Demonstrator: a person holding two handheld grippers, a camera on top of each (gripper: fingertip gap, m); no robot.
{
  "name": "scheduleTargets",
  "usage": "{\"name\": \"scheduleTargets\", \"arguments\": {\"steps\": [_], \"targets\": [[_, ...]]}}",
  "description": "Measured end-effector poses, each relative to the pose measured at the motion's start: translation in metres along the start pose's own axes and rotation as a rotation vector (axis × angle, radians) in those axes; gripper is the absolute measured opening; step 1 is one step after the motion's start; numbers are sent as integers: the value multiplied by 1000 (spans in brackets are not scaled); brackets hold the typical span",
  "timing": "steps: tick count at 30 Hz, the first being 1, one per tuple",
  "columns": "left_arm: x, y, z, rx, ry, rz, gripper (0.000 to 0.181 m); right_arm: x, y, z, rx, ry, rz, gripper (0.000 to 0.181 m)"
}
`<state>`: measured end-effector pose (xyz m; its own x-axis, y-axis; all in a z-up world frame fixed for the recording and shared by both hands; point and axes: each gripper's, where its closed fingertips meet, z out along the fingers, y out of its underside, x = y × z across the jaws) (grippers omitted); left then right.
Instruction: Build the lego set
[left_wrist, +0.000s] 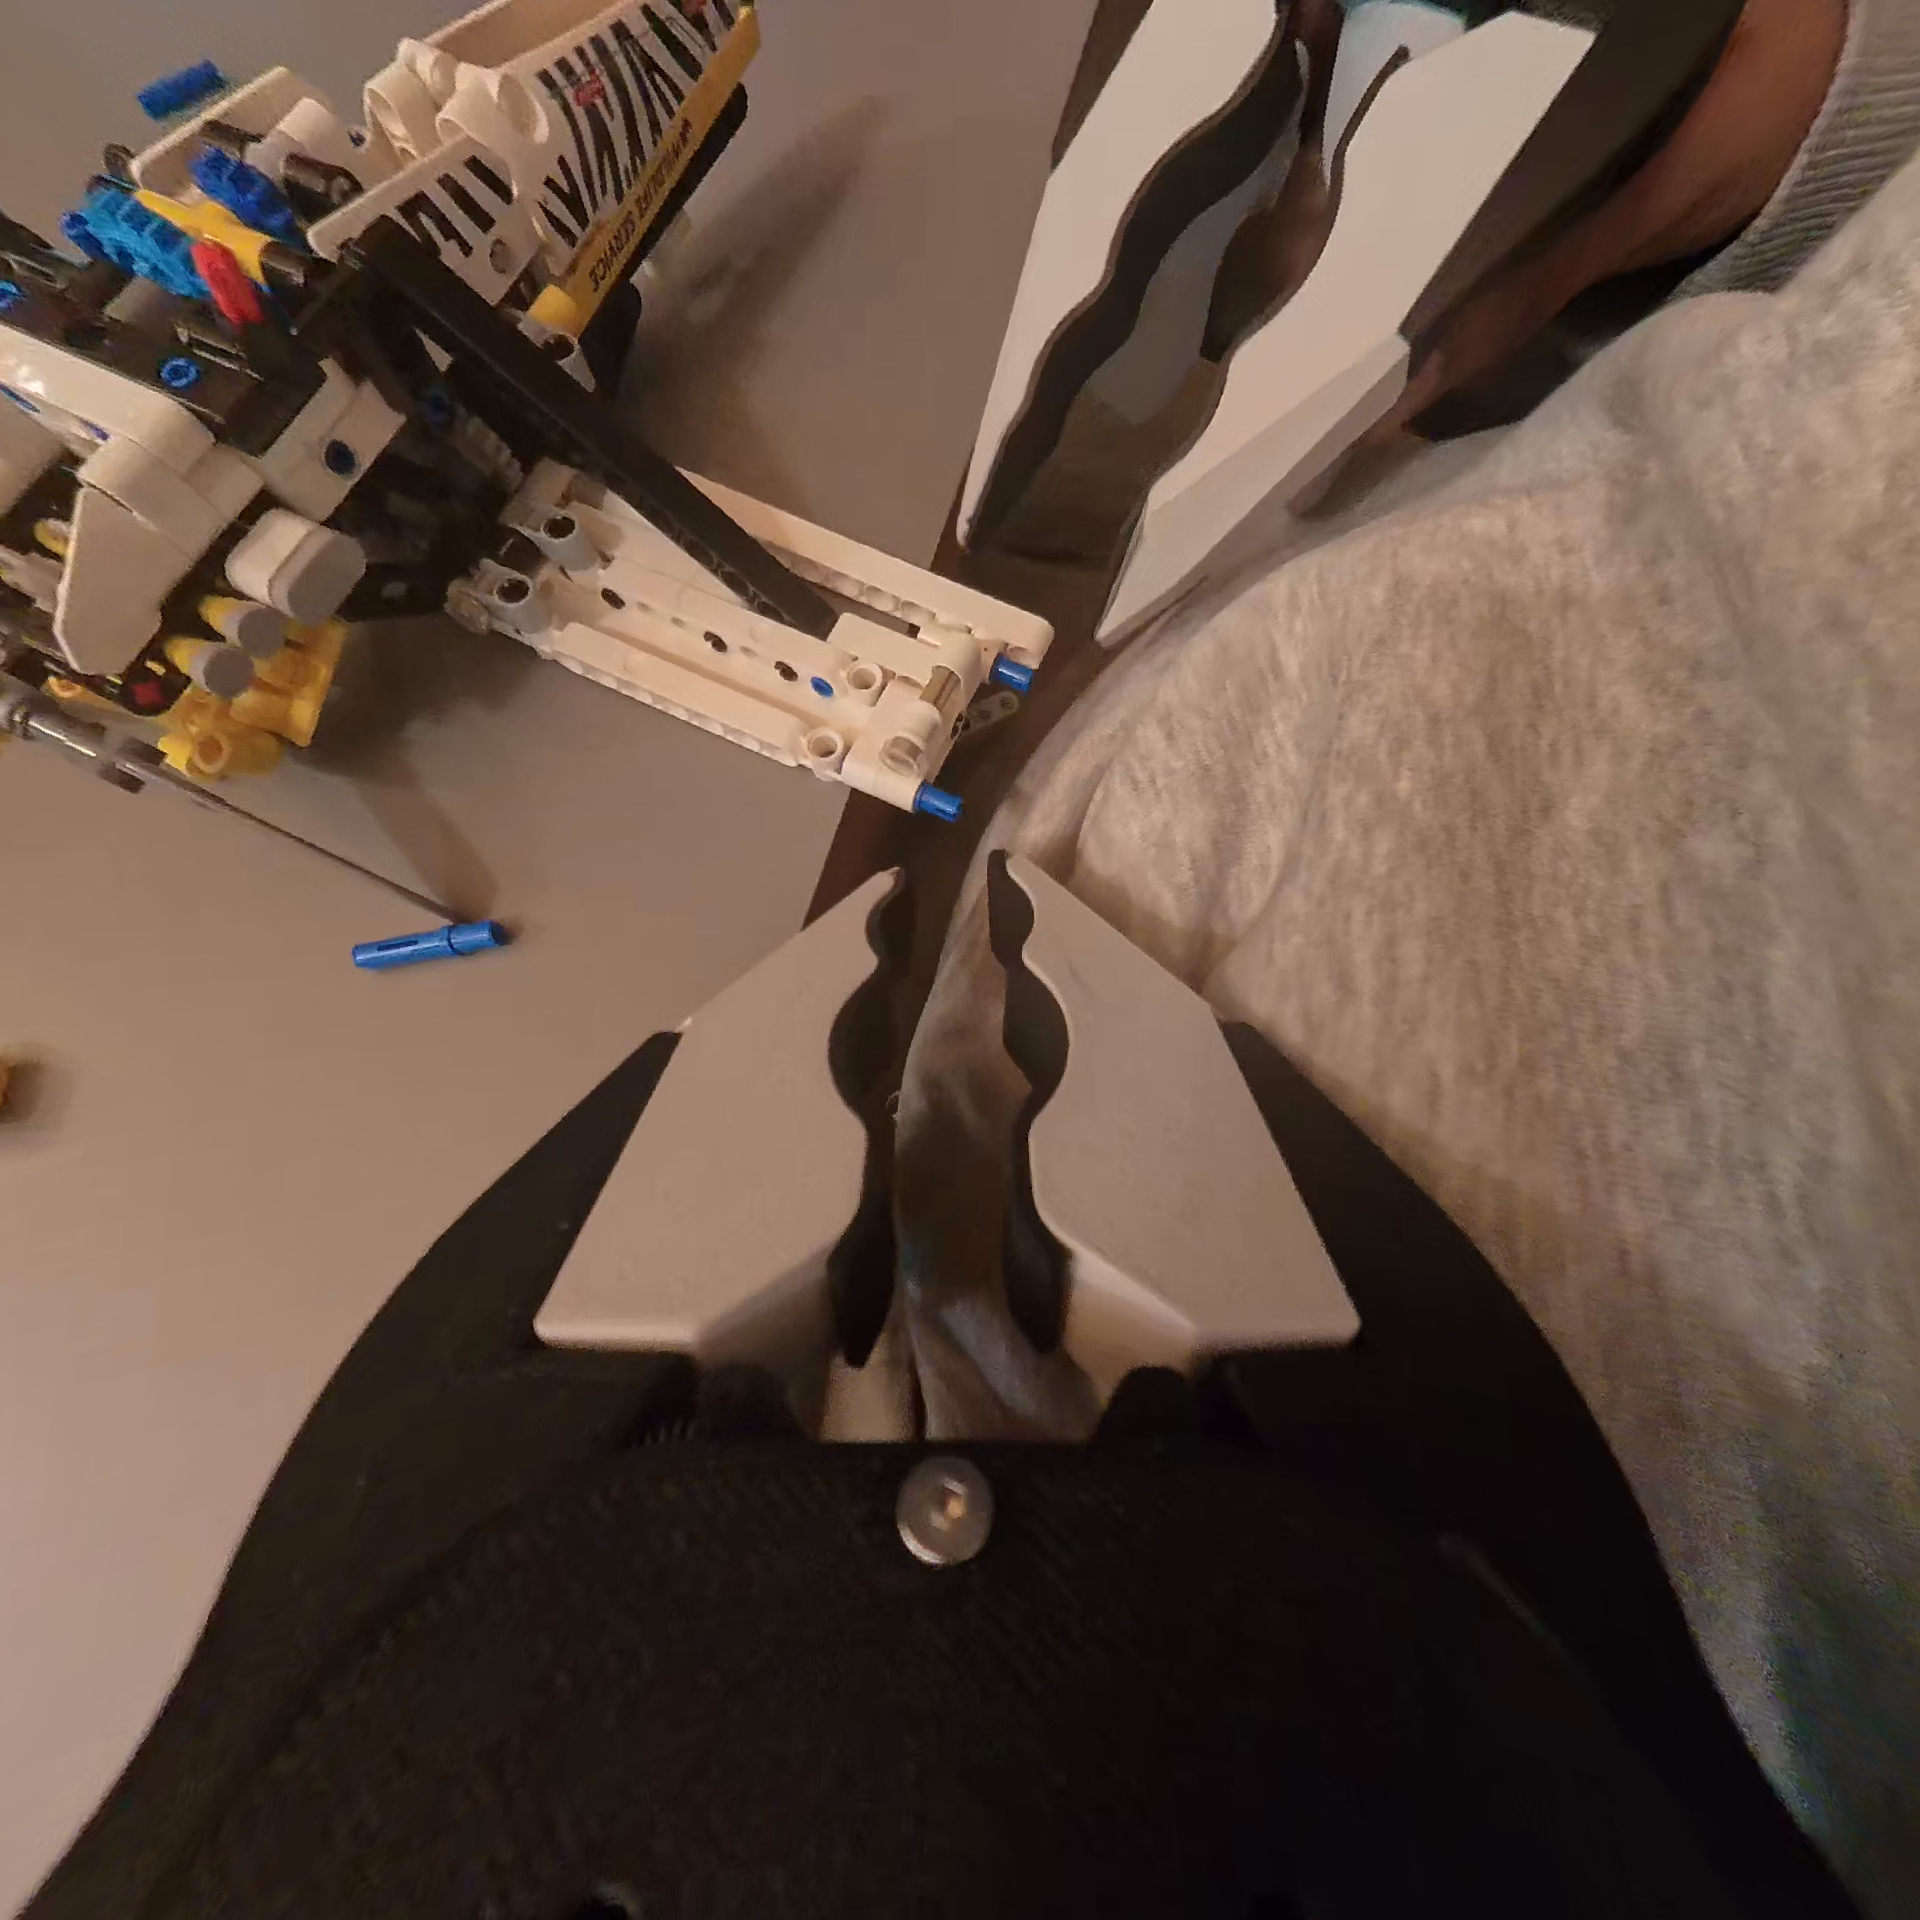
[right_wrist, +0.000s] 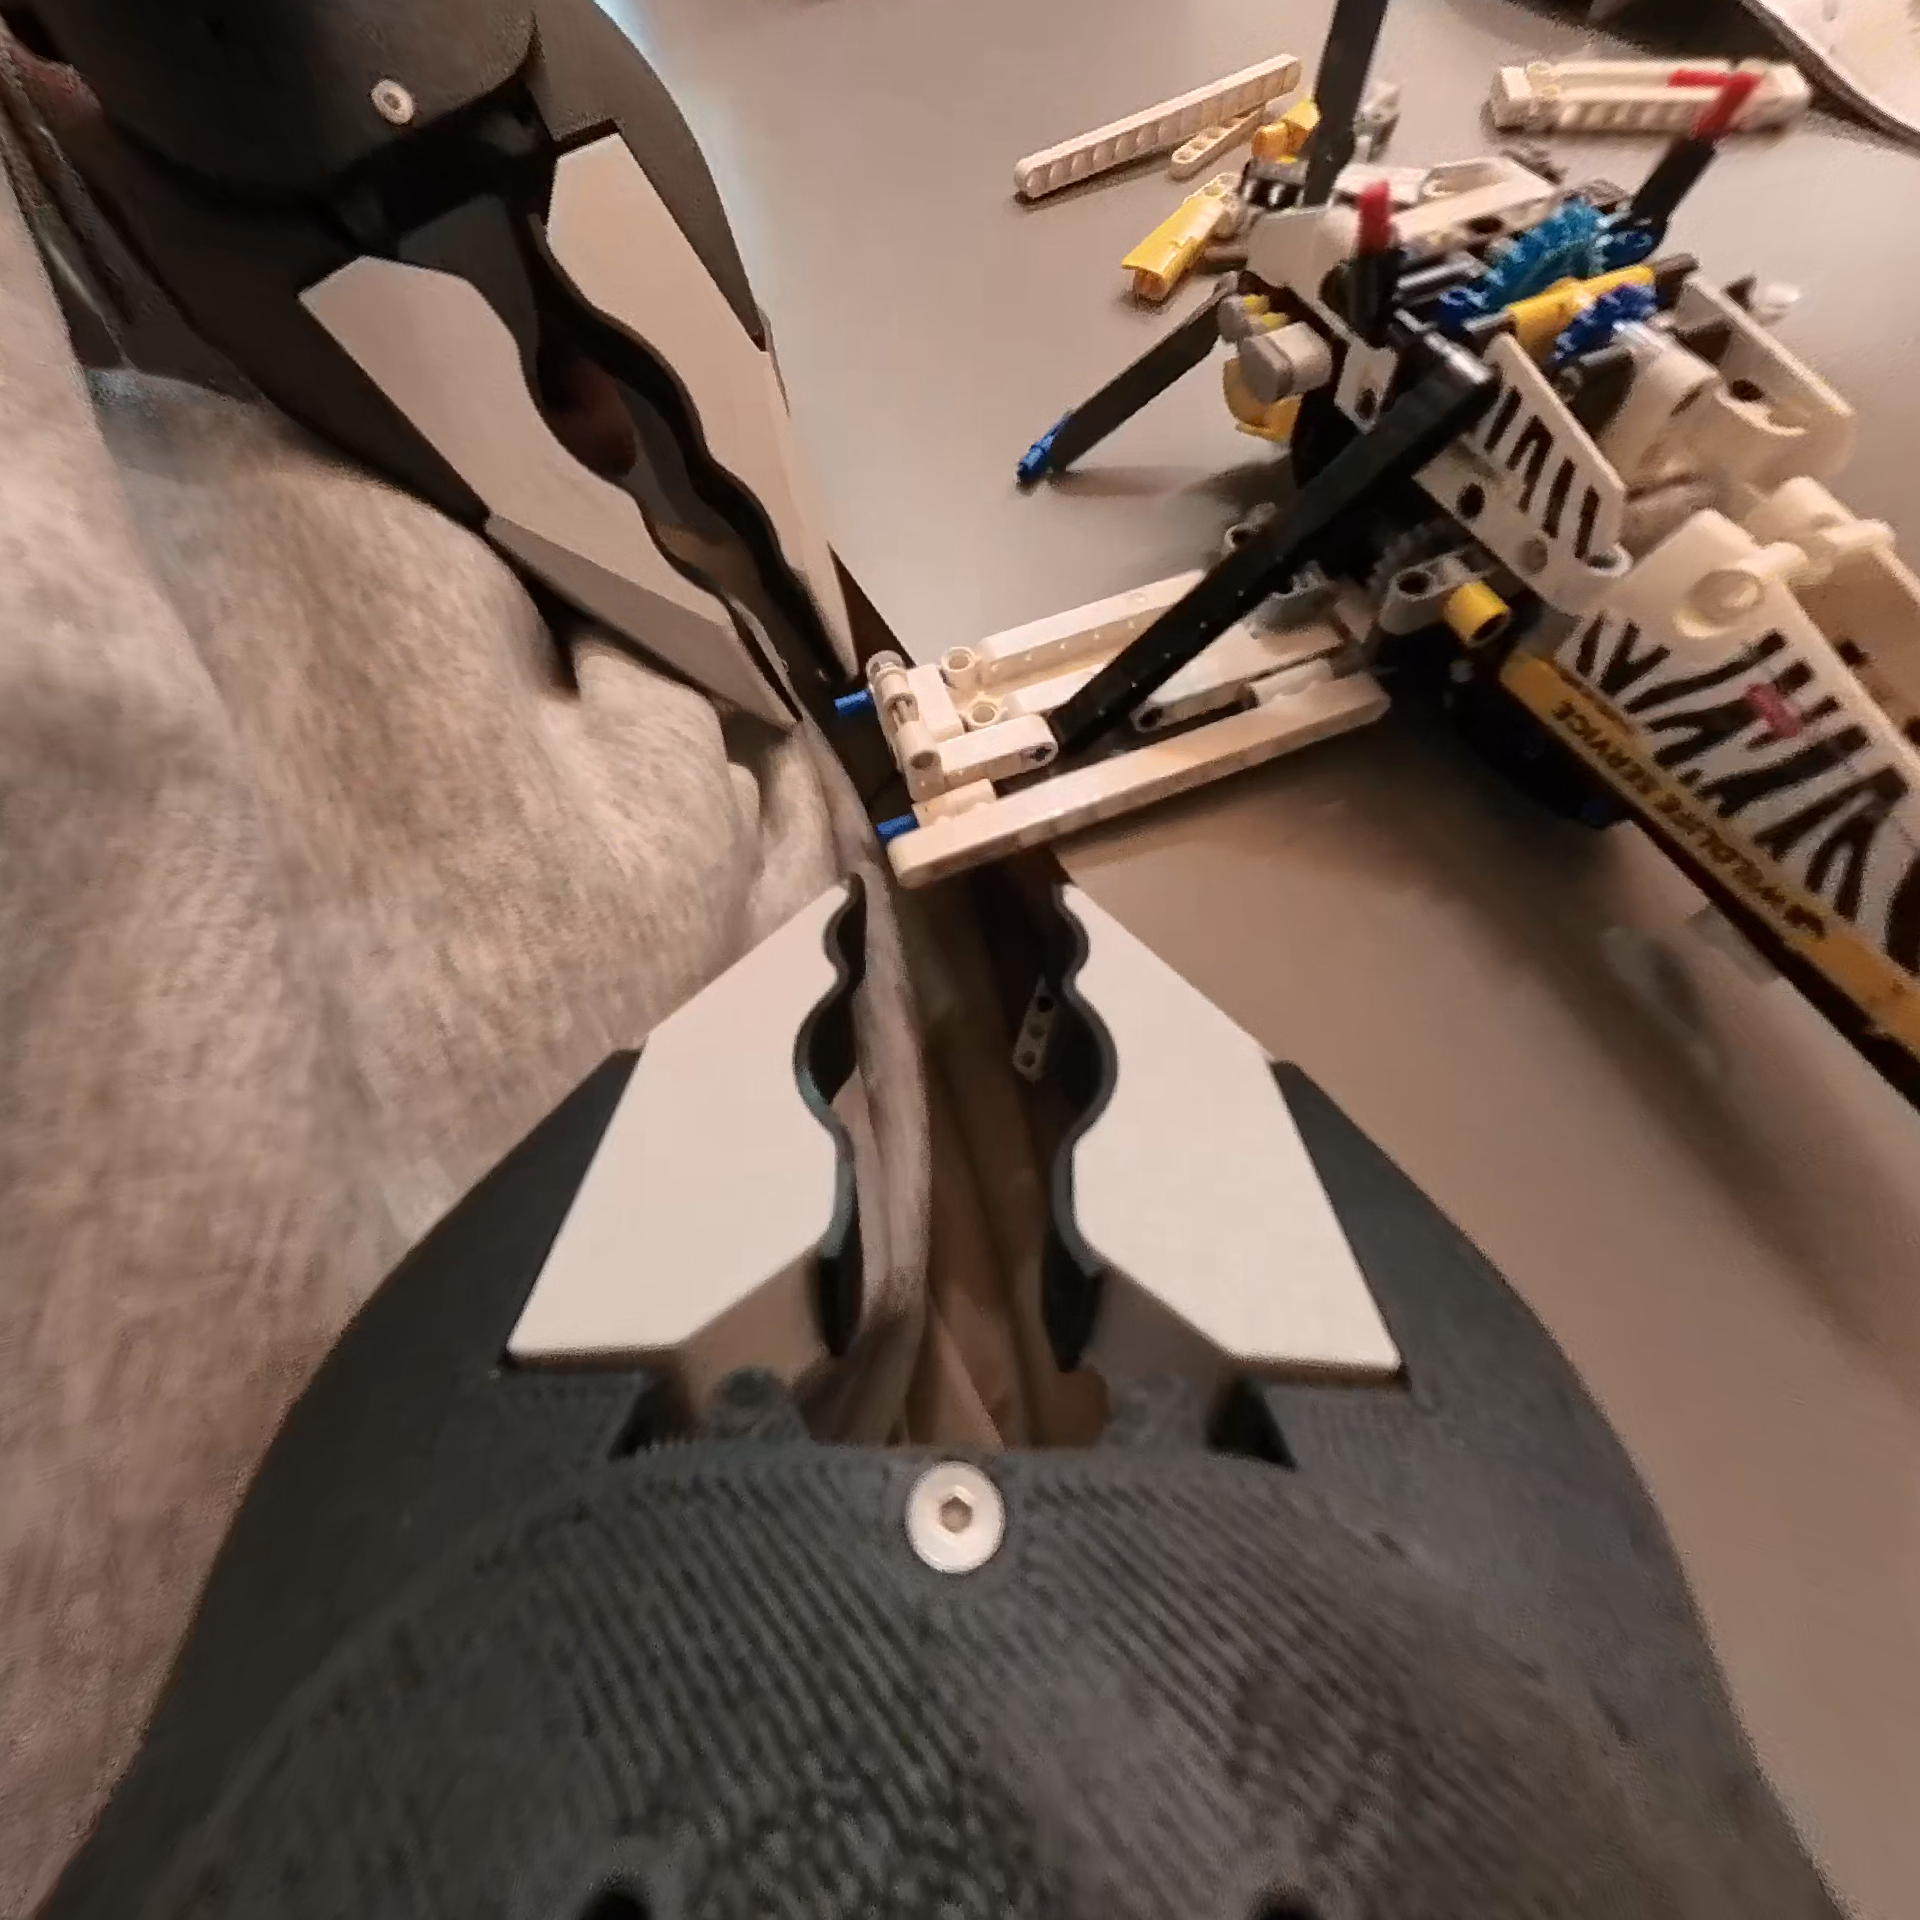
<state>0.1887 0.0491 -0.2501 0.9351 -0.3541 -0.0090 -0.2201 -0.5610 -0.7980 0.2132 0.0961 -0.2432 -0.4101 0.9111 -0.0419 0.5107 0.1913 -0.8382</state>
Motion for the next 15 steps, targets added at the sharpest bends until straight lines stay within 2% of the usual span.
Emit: {"name": "scheduleTargets", "arguments": {"steps": [4, 8, 12, 13, 15], "targets": [[5, 2, 0, -18, 28, -9, 20, 5, 18, -8, -22, 4, 92, 28], [13, 7, 4, -31, 37, -20, 22, 4, 47, -4, -95, 28, 169, 29], [25, 14, 8, -47, 19, -32, 27, 12, 79, 3, -174, 133, 197, 34], [31, 16, 8, -47, 18, -37, 27, 9, 85, 5, -186, 121, 224, 35], [41, 19, 8, -45, -8, -46, 22, -14, 97, 10, -233, -8, 326, 35]]}}
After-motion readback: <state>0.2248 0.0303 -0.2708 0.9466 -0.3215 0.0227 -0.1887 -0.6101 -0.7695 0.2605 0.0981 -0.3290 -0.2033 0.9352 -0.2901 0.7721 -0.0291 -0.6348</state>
